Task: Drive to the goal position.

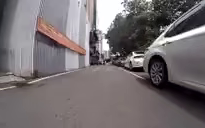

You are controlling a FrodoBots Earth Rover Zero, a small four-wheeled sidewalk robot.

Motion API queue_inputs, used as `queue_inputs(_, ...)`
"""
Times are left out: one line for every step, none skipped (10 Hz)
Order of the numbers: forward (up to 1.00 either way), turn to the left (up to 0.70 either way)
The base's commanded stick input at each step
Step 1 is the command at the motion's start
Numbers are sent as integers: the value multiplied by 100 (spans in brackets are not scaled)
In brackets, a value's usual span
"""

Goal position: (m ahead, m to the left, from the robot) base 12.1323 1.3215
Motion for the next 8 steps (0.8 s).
queue_inputs(70,0)
queue_inputs(70,0)
queue_inputs(70,0)
queue_inputs(70,0)
queue_inputs(70,0)
queue_inputs(70,0)
queue_inputs(70,0)
queue_inputs(70,0)
